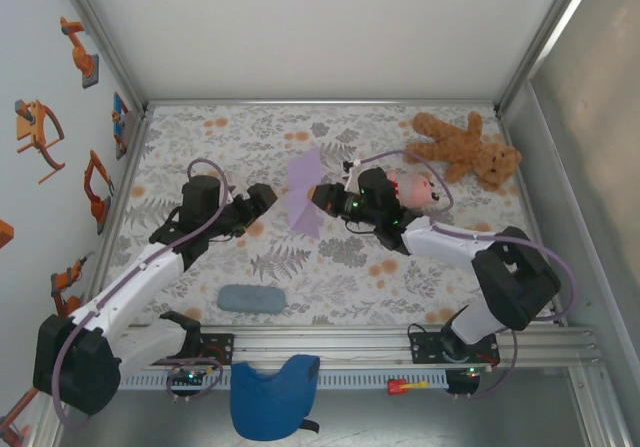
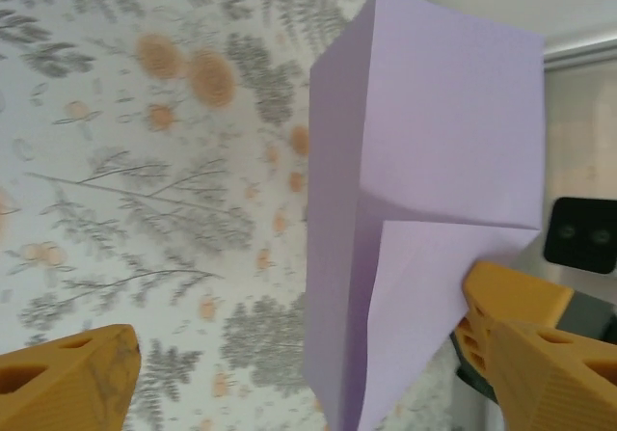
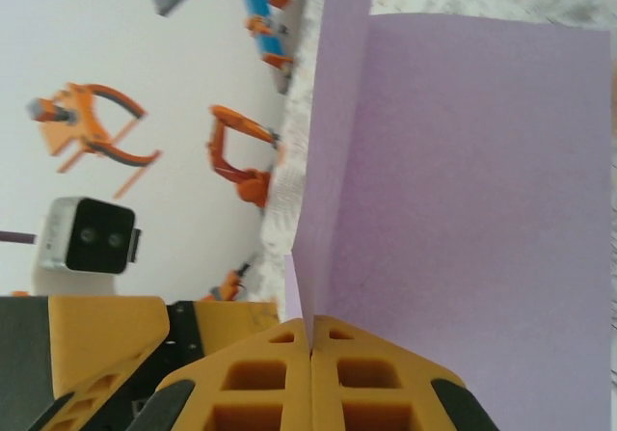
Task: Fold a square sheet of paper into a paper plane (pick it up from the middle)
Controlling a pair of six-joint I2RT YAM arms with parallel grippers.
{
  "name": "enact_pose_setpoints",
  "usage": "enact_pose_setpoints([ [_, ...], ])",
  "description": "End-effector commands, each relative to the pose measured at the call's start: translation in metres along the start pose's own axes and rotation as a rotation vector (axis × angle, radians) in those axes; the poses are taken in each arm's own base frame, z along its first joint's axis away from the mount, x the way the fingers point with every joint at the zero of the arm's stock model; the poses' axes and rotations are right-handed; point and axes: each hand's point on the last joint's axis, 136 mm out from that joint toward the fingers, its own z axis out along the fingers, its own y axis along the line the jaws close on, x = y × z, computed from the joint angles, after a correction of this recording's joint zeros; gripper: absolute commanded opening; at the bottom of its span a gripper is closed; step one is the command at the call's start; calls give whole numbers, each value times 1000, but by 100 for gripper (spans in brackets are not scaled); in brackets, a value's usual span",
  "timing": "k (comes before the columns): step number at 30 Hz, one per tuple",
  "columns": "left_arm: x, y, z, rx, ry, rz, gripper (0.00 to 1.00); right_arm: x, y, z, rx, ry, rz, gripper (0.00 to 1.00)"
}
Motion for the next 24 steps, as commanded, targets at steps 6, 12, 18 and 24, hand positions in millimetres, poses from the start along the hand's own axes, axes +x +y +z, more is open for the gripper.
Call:
enact_pose_setpoints([
  [6, -4, -65, -14, 298, 25, -18, 98, -25, 77, -20, -261, -24, -31, 0],
  [12, -1, -87, -11, 413, 77, -24, 94, -27, 94, -27, -342, -14, 0, 0],
  [18, 1, -101, -15, 464, 89, 11, 80, -32, 100, -30, -399, -15, 39, 0],
  [24, 1, -112, -19, 514, 97, 26, 62, -34, 97, -27, -421, -6, 70, 0],
])
